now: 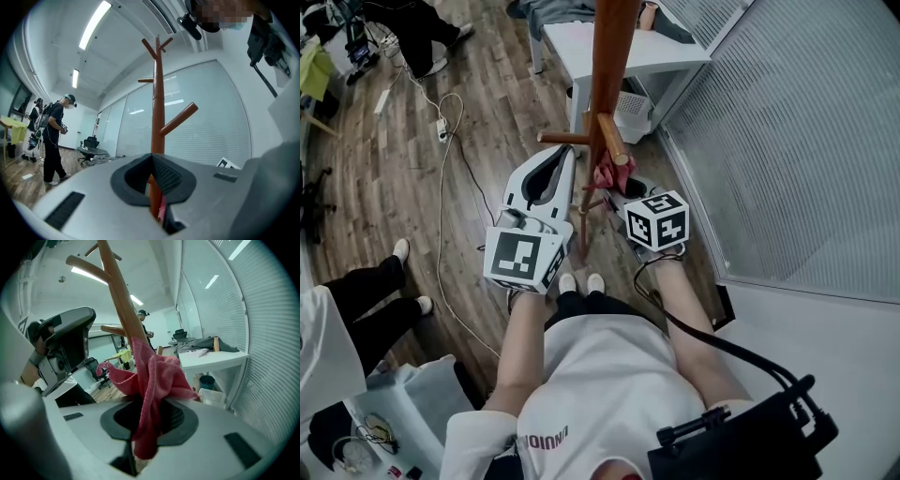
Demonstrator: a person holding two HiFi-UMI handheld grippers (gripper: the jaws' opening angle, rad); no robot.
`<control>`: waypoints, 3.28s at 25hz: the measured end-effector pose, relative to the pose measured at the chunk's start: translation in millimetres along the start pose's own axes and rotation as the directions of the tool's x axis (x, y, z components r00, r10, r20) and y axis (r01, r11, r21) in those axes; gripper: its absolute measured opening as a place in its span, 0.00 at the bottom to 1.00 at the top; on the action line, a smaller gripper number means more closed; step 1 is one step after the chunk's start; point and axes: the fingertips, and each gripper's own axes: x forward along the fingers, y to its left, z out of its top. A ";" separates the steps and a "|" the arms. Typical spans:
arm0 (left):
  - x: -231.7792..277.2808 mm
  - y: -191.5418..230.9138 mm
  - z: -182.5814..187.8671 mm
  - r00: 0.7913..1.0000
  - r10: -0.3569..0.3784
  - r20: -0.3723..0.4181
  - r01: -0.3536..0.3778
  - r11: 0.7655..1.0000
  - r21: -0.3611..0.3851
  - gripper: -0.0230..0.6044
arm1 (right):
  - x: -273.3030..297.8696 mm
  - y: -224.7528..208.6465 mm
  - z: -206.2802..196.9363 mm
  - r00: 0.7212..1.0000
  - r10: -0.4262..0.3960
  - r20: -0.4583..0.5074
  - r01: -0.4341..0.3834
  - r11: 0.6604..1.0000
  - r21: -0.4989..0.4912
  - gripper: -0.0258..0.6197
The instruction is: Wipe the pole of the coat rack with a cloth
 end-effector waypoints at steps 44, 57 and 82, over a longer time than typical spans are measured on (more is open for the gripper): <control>-0.8 -0.9 -18.0 0.998 -0.007 -0.060 0.007 1.000 -0.004 0.06 | 20.9 -17.0 -67.4 0.984 -0.019 -0.175 0.034 0.996 0.085 0.19; -1.9 -3.0 -18.1 0.998 -0.018 -0.067 0.019 1.000 0.007 0.06 | 14.1 -31.3 -78.6 0.979 -0.060 -0.197 0.083 0.991 0.109 0.19; 8.0 -14.1 -20.2 0.997 -0.034 -0.066 0.034 0.999 0.009 0.06 | -24.2 -75.5 -50.2 0.981 -0.173 -0.087 0.185 0.970 0.159 0.19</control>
